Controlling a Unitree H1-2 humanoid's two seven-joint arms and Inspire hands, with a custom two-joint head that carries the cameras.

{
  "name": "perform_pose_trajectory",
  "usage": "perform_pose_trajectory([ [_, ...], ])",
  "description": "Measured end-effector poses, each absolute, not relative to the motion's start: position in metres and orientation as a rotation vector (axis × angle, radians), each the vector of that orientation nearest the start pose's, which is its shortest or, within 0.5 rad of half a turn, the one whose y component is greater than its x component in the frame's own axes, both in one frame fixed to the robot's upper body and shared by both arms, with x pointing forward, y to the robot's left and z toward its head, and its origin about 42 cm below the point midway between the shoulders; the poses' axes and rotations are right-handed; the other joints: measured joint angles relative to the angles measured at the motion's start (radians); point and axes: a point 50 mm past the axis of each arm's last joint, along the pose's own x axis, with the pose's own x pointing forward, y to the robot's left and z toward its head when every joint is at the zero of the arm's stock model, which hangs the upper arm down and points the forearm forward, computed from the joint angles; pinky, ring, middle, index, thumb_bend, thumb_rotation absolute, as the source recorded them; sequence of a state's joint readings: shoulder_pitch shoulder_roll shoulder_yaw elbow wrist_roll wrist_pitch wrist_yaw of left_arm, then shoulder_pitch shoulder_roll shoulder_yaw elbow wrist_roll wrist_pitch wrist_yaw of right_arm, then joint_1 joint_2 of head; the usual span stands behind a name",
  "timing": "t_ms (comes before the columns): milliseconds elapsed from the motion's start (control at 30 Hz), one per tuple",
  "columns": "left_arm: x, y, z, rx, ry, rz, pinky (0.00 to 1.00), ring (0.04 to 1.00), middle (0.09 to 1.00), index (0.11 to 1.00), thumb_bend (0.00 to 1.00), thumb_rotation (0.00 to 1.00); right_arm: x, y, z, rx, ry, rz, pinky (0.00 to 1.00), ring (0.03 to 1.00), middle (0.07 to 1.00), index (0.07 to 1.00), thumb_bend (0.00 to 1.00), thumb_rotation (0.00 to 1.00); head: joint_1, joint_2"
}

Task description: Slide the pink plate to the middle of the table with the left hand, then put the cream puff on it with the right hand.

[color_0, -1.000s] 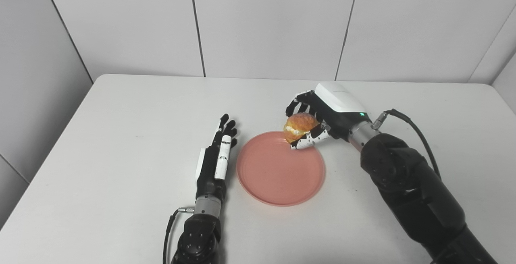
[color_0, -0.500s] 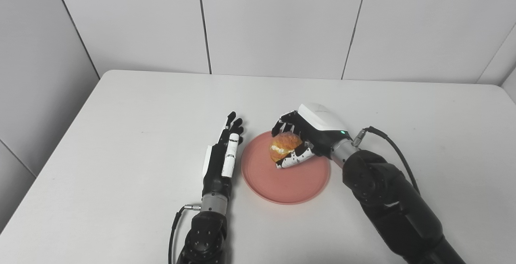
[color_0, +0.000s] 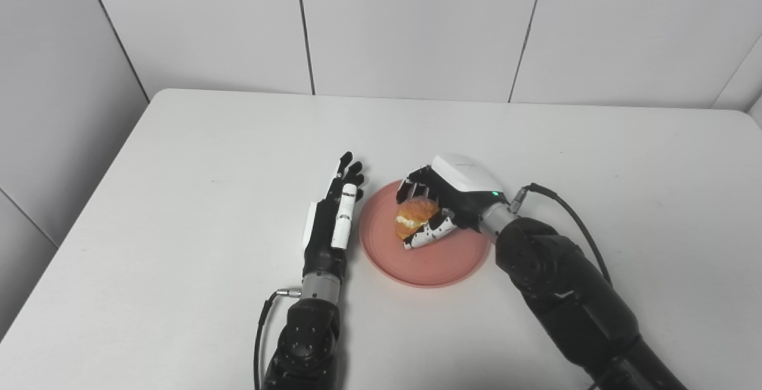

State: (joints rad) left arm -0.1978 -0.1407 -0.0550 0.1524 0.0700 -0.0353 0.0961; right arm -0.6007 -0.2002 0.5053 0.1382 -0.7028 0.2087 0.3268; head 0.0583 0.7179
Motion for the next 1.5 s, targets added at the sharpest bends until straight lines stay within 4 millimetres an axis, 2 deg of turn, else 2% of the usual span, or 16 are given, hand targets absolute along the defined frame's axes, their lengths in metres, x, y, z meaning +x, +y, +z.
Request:
perform_pose_trajectory([
  [133, 0.342, 0.13, 0.121, -0.061, -0.074, -0.031, 0.9, 0.915, 0.928, 0.929, 0.43, 1.0, 0.418, -0.103, 0.213, -1.159, -0.234, 0.575, 0.37, 0.382, 0.492, 0.544, 0.51, 0.0, -0.003, 0.0],
  [300, 0.342, 0.129, 0.121, -0.061, -0.073, -0.032, 0.9, 0.918, 0.931, 0.931, 0.43, 1.0, 0.415, -0.101, 0.214, -1.187, -0.239, 0.59, 0.3, 0.362, 0.47, 0.558, 0.51, 0.0, -0.003, 0.002],
  [400, 0.342, 0.129, 0.121, -0.061, -0.071, -0.033, 0.9, 0.917, 0.93, 0.931, 0.43, 1.0, 0.413, -0.099, 0.216, -1.213, -0.243, 0.598, 0.33, 0.375, 0.485, 0.561, 0.51, 0.0, -0.003, 0.003],
  [433, 0.342, 0.129, 0.121, -0.061, -0.071, -0.033, 0.9, 0.916, 0.929, 0.93, 0.43, 1.0, 0.413, -0.099, 0.216, -1.221, -0.245, 0.599, 0.39, 0.48, 0.485, 0.527, 0.52, 0.0, -0.003, 0.003],
  [467, 0.342, 0.129, 0.121, -0.061, -0.07, -0.033, 0.9, 0.916, 0.929, 0.929, 0.43, 1.0, 0.412, -0.098, 0.217, -1.234, -0.248, 0.604, 0.42, 0.515, 0.485, 0.516, 0.52, 0.0, -0.003, 0.005],
  [500, 0.342, 0.129, 0.121, -0.061, -0.07, -0.034, 0.9, 0.917, 0.929, 0.929, 0.43, 1.0, 0.411, -0.098, 0.218, -1.244, -0.251, 0.608, 0.47, 0.59, 0.616, 0.504, 0.52, 0.09, -0.003, 0.005],
  [533, 0.341, 0.129, 0.122, -0.061, -0.07, -0.034, 0.89, 0.917, 0.93, 0.928, 0.43, 1.0, 0.41, -0.098, 0.218, -1.257, -0.253, 0.61, 0.49, 0.634, 0.696, 0.622, 0.65, 0.15, -0.003, 0.005],
  [633, 0.341, 0.129, 0.122, -0.06, -0.069, -0.035, 0.89, 0.917, 0.93, 0.927, 0.42, 1.0, 0.409, -0.098, 0.221, -1.272, -0.251, 0.622, 0.51, 0.681, 0.763, 0.754, 0.78, 0.21, -0.005, 0.006],
  [733, 0.341, 0.129, 0.122, -0.059, -0.068, -0.036, 0.89, 0.916, 0.929, 0.924, 0.42, 1.0, 0.407, -0.1, 0.222, -1.291, -0.244, 0.636, 0.56, 0.738, 0.818, 0.841, 0.83, 0.27, -0.005, 0.008],
  [800, 0.341, 0.129, 0.122, -0.059, -0.067, -0.036, 0.89, 0.916, 0.929, 0.922, 0.43, 1.0, 0.406, -0.101, 0.223, -1.307, -0.239, 0.642, 0.58, 0.76, 0.836, 0.866, 0.85, 0.3, -0.006, 0.009],
  [1000, 0.34, 0.129, 0.122, -0.06, -0.066, -0.036, 0.9, 0.919, 0.932, 0.928, 0.43, 1.0, 0.403, -0.102, 0.225, -1.322, -0.231, 0.658, 0.63, 0.793, 0.855, 0.893, 0.87, 0.33, -0.008, 0.009],
  [1200, 0.34, 0.129, 0.122, -0.061, -0.066, -0.036, 0.9, 0.922, 0.935, 0.935, 0.45, 1.0, 0.403, -0.105, 0.231, -1.318, -0.234, 0.643, 0.63, 0.783, 0.859, 0.906, 0.89, 0.35, -0.012, 0.009],
  [1500, 0.34, 0.129, 0.122, -0.061, -0.066, -0.036, 0.89, 0.919, 0.934, 0.926, 0.44, 1.0, 0.397, -0.11, 0.259, -1.284, -0.301, 0.589, 0.62, 0.764, 0.845, 0.931, 0.89, 0.35, -0.018, 0.008],
])
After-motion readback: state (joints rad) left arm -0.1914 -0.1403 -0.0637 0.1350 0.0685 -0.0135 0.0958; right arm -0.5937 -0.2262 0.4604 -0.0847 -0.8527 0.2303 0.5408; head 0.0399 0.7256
